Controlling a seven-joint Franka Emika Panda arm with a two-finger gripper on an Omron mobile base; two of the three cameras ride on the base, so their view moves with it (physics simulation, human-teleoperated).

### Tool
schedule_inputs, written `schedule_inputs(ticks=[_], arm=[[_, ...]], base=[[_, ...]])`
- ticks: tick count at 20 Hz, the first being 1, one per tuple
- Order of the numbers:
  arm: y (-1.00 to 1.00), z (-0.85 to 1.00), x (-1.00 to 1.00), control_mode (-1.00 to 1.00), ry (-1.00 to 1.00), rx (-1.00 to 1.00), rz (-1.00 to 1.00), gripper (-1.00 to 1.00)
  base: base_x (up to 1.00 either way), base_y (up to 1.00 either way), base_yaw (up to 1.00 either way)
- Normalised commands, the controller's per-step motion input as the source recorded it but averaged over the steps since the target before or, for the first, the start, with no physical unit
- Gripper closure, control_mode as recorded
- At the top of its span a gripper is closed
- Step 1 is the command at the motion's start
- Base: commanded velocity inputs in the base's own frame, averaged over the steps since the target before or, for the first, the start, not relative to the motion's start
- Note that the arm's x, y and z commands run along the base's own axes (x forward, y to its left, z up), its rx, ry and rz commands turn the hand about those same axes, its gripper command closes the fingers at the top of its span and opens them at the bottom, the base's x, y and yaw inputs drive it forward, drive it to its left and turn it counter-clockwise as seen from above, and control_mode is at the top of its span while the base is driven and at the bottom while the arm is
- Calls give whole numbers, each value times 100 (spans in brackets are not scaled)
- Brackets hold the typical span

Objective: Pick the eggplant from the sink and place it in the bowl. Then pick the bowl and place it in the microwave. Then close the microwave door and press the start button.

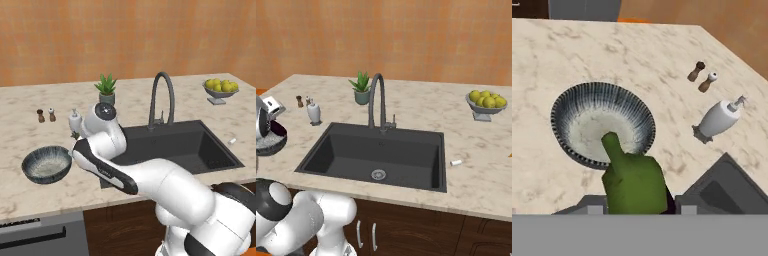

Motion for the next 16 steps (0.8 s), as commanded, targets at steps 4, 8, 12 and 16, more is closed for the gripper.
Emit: schedule_inputs(ticks=[4,8,12,16], arm=[[92,-4,17,-100,5,-1,2,100],[73,-45,37,-100,11,0,2,100],[48,-36,35,-100,0,0,3,100],[30,-61,26,-100,0,0,0,100]], base=[[0,0,0],[0,0,0],[0,0,0],[0,0,0]])
